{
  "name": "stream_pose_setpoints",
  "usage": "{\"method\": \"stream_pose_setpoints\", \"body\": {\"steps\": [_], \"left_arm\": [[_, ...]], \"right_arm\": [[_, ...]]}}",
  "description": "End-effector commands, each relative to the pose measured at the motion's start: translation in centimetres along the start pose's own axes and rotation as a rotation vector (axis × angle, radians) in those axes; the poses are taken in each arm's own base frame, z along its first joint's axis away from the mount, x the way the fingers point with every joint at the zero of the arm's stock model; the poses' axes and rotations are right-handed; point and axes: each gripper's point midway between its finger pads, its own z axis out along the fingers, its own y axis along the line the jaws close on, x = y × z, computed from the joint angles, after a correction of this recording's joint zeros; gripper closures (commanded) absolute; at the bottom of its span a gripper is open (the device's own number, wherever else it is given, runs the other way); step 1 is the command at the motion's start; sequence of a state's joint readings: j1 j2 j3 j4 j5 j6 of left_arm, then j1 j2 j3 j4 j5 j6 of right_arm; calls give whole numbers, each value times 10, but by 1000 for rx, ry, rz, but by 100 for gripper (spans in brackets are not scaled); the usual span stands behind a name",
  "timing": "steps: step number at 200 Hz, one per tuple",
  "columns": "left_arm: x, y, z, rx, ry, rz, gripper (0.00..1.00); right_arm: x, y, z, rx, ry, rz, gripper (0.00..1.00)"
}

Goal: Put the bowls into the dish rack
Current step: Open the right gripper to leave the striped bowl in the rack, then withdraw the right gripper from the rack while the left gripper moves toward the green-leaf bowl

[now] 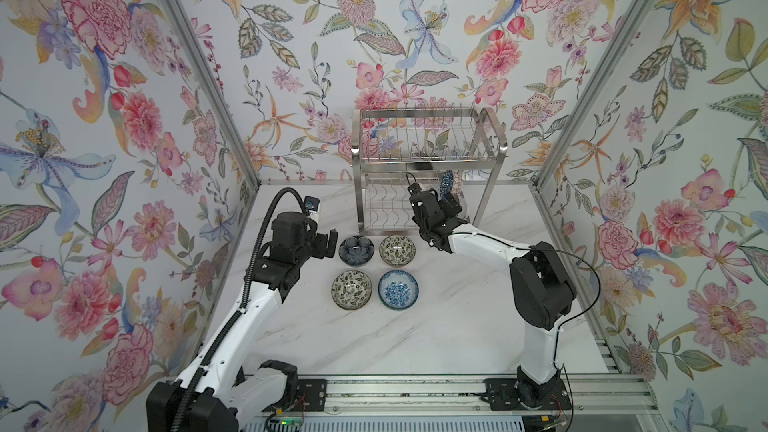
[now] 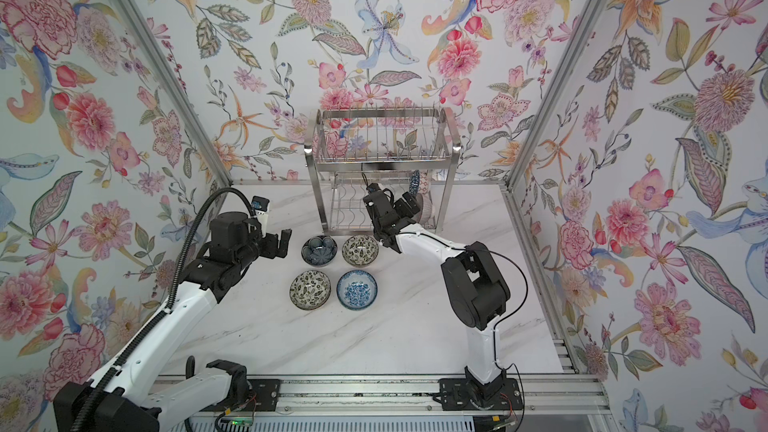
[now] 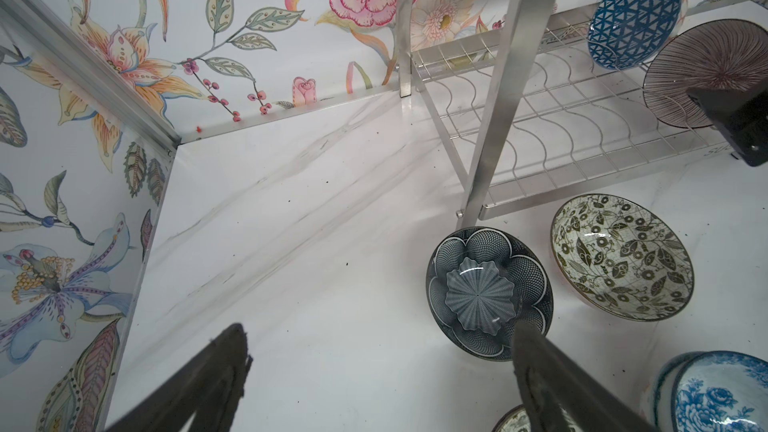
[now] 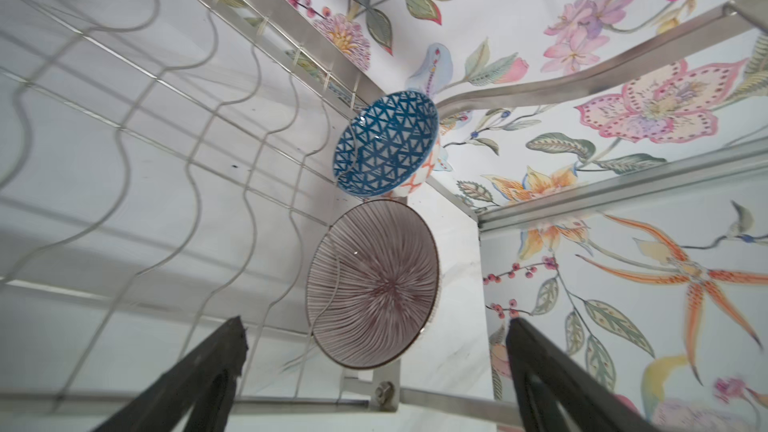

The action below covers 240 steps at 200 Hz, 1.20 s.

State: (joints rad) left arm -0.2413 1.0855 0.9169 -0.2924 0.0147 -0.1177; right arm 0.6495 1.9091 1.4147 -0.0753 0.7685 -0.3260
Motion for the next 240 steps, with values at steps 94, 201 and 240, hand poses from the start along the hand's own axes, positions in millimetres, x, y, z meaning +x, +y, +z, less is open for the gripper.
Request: {"method": "stream_pose_setpoints", "body": {"steps": [94,201,240], "left_arm": [[62,-39,-1,23,130,-108,1],[141,-67,12,107,261,-166,2],[150,-73,19,126,283,-177,15]], "right_arm": [[12,-24,-125,-507,-153,416,1],[57,-97,-134,-407,-62,521,1],[56,-107,-136,-390,-64,521,1]]}}
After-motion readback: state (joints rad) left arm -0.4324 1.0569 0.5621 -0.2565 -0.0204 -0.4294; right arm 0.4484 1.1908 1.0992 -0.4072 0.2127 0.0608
